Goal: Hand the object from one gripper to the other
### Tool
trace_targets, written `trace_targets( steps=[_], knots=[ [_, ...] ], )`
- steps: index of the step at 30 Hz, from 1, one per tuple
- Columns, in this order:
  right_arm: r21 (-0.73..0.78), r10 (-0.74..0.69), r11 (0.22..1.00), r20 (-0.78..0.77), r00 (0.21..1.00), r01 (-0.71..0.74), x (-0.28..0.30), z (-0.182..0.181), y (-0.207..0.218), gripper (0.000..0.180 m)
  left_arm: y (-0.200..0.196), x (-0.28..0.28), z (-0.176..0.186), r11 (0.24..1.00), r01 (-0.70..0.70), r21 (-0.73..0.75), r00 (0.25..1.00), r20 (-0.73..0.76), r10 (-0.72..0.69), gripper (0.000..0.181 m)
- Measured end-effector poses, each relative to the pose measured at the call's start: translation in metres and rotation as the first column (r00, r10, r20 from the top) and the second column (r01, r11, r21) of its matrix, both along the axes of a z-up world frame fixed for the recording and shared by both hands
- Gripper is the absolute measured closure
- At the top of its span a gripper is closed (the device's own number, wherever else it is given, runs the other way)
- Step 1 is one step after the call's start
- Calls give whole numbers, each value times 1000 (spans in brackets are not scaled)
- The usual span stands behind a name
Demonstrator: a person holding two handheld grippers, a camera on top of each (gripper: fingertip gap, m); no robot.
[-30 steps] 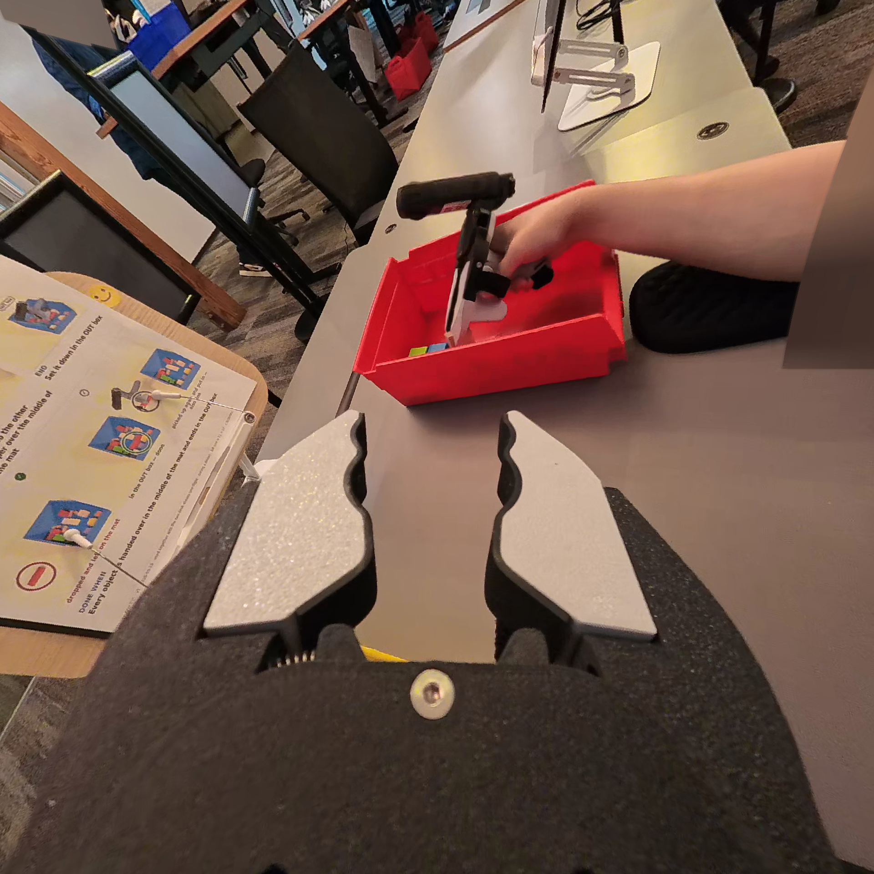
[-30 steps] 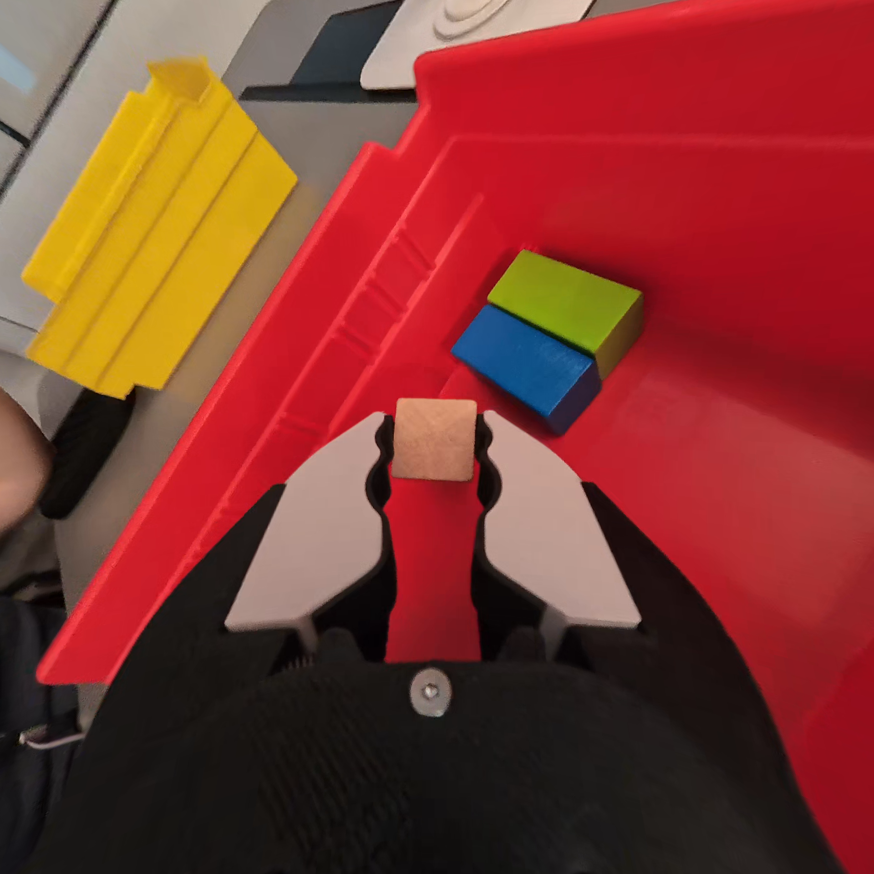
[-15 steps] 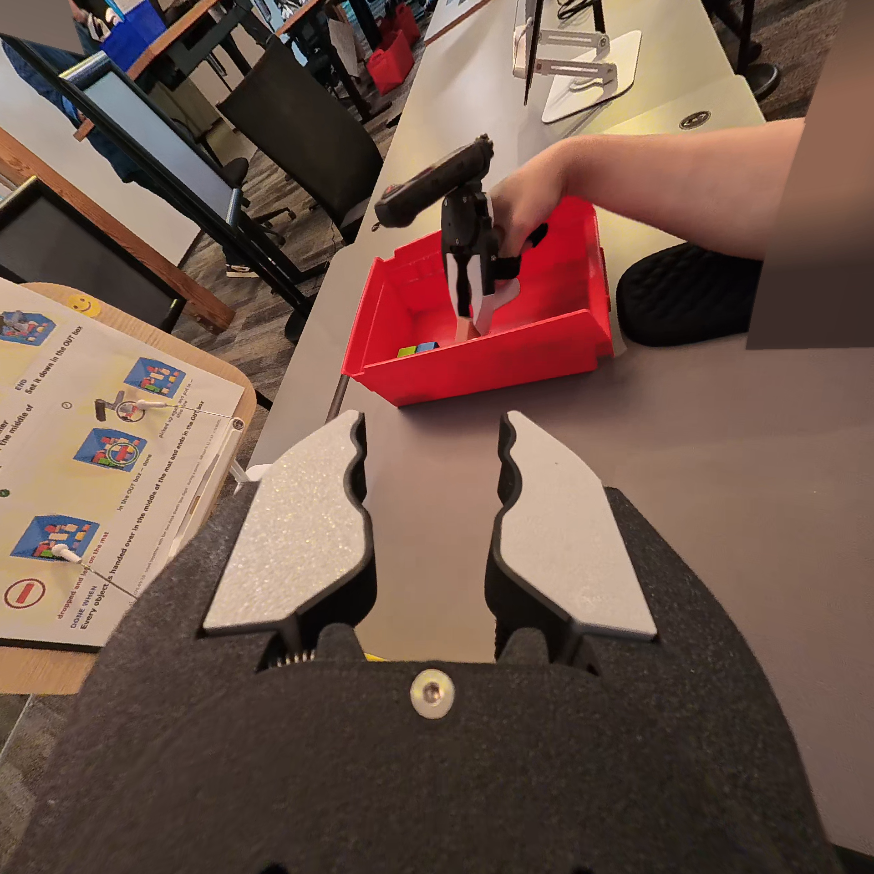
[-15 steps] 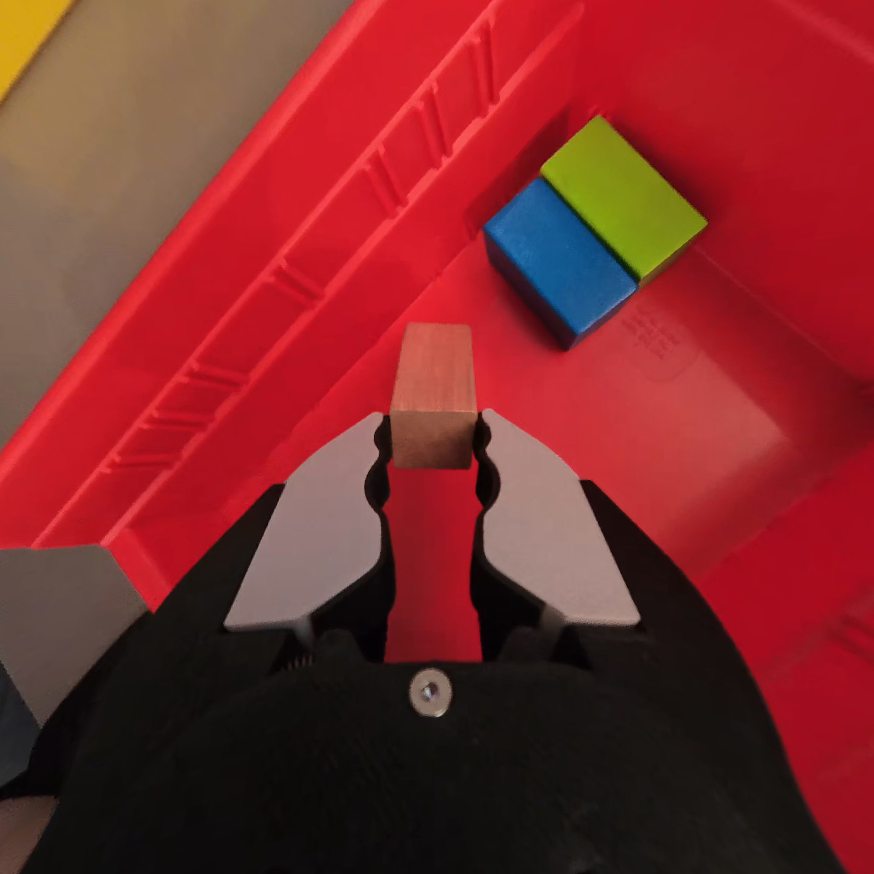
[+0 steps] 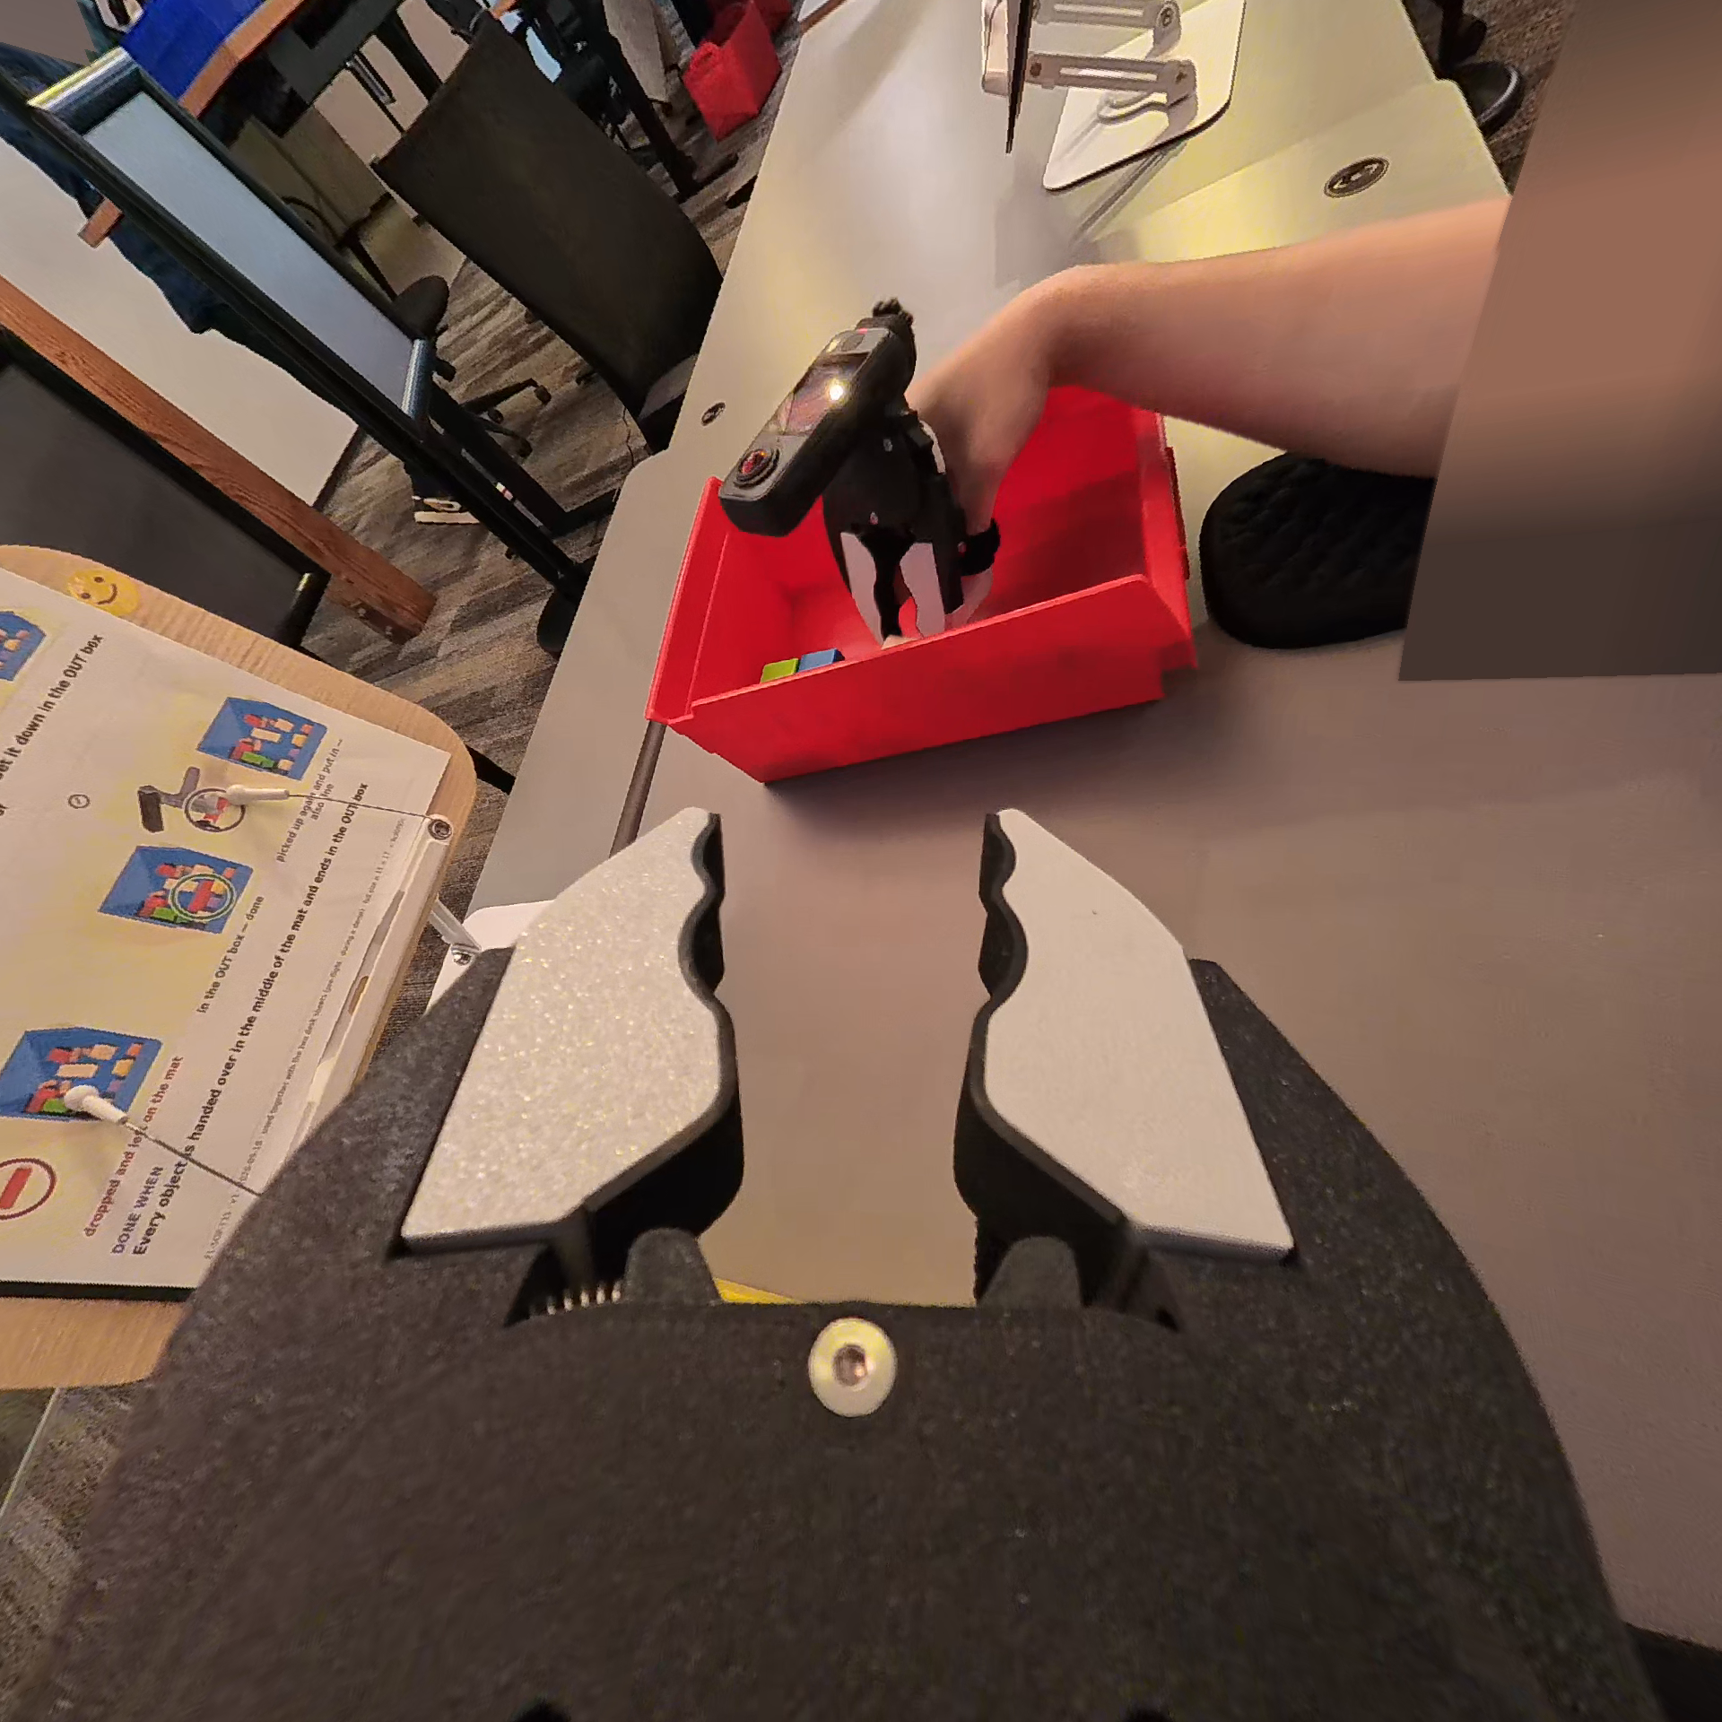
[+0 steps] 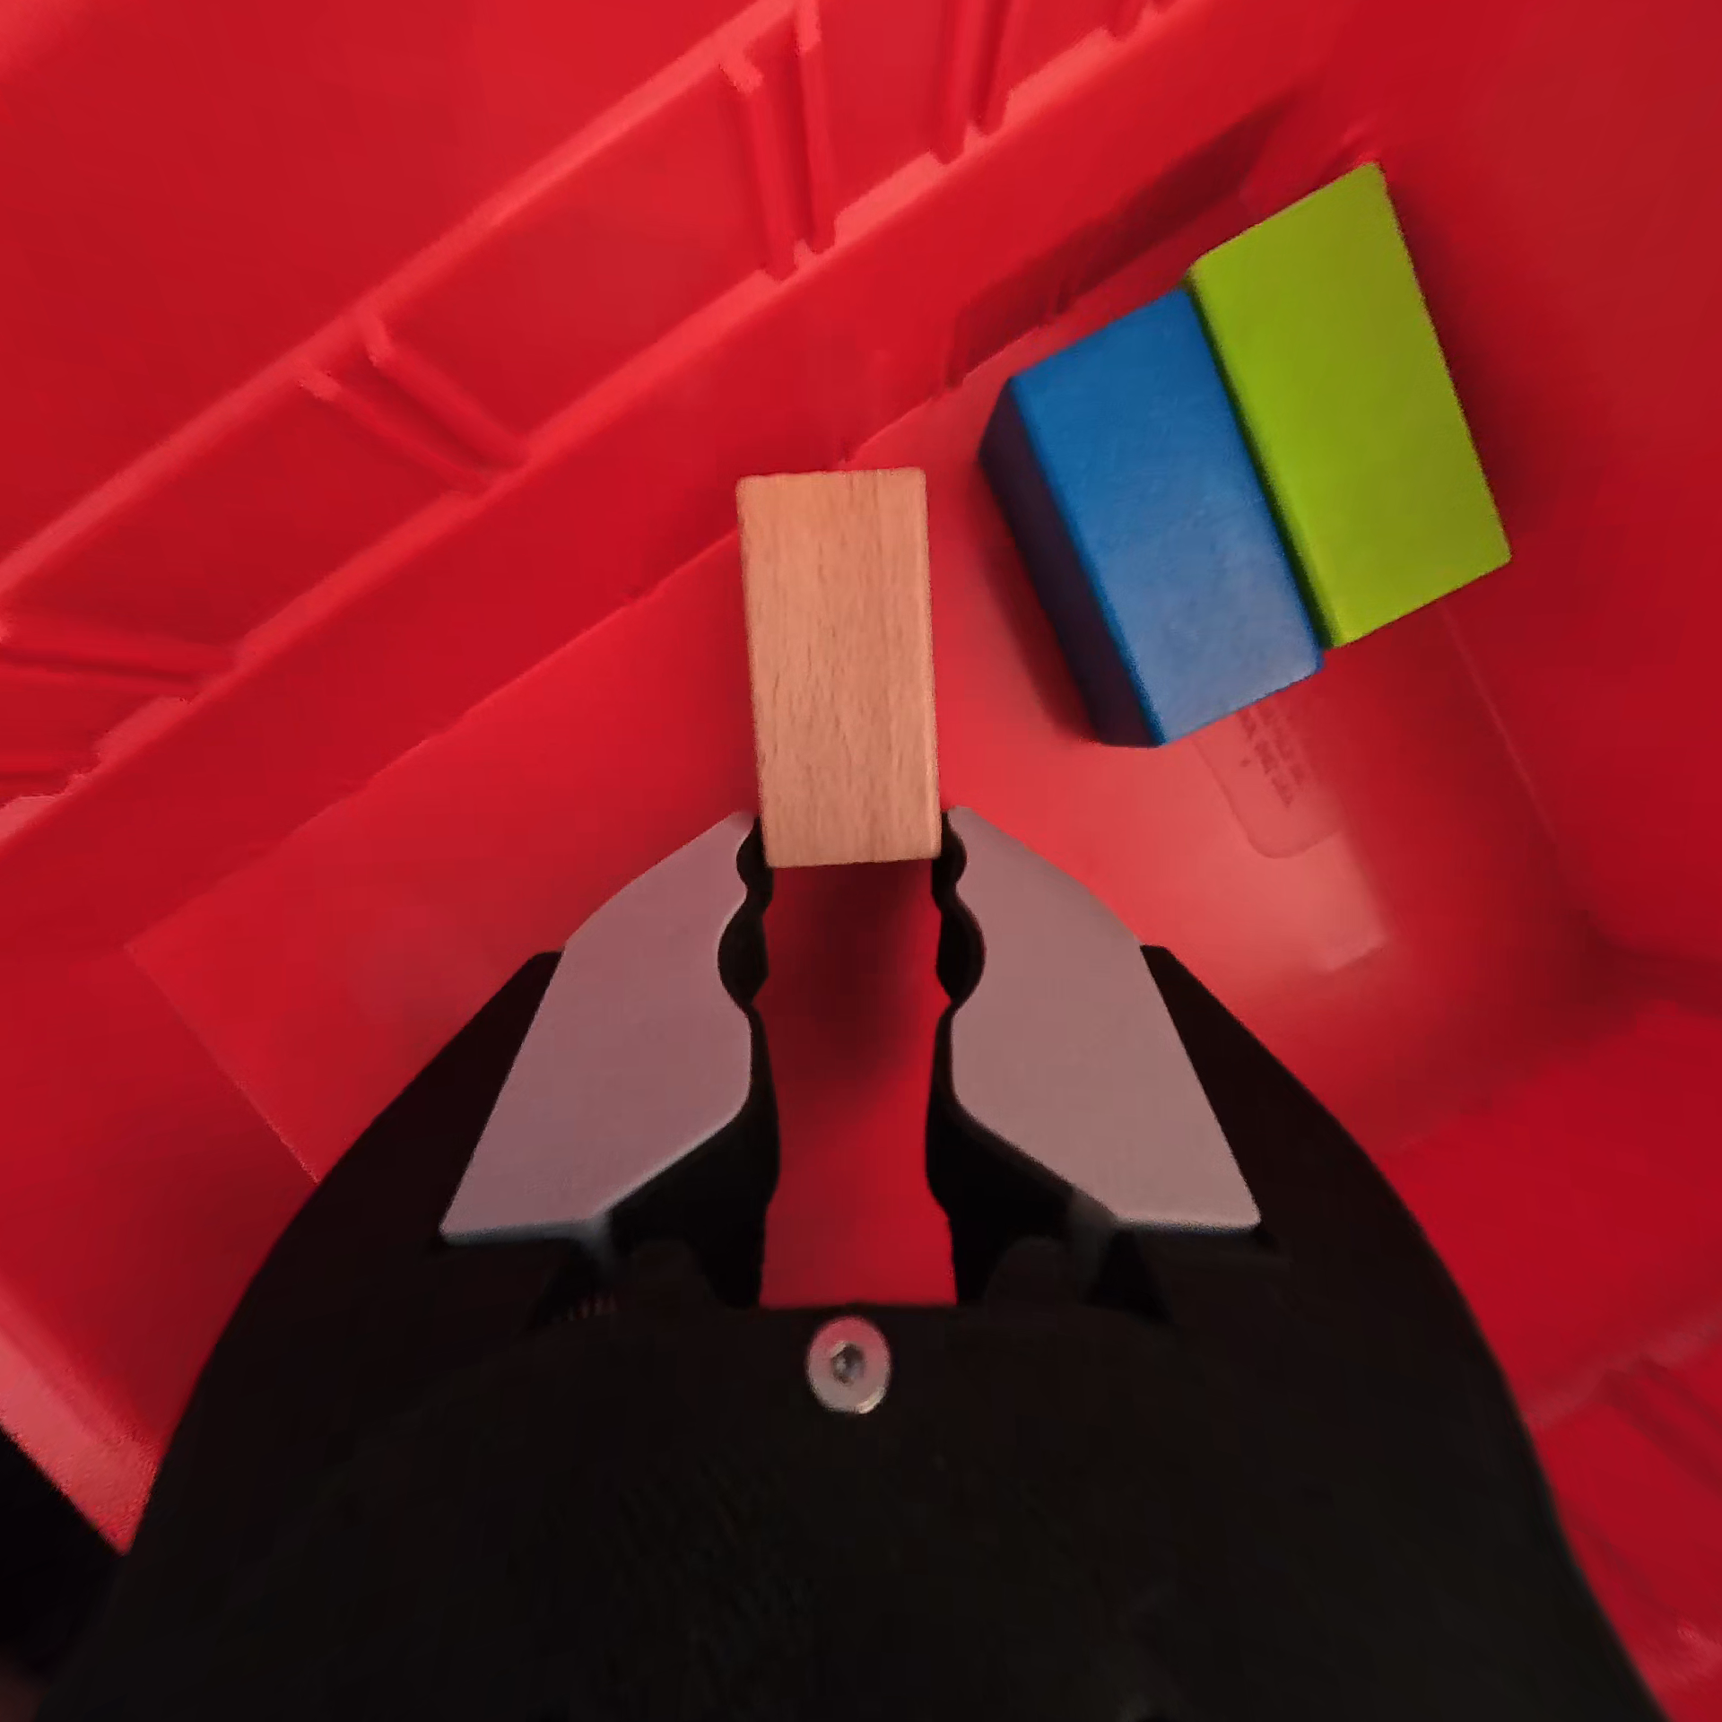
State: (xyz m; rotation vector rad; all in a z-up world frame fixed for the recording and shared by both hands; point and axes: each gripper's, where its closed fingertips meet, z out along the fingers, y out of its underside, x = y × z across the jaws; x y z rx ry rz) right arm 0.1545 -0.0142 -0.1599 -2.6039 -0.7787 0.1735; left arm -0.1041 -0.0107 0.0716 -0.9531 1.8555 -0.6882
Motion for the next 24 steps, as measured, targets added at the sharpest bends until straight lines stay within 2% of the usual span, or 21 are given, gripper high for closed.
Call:
trace_targets(
  steps=[8, 16, 24],
  knots=[
    [17, 15, 1000, -23, 1000, -15, 0, 1, 8, 145, 0, 0, -1, 1000, 1, 18, 1000, 0, -1, 135],
    [16, -59, 998, 28, 998, 58, 13, 2, 11, 145, -2, 0, -6, 999, 7, 34, 1000, -29, -6, 135],
    [19, -136, 991, 1, 991, 136, 18, 0, 18, 146, -1, 0, -9, 999, 3, 46, 999, -45, -1, 135]
  ],
)
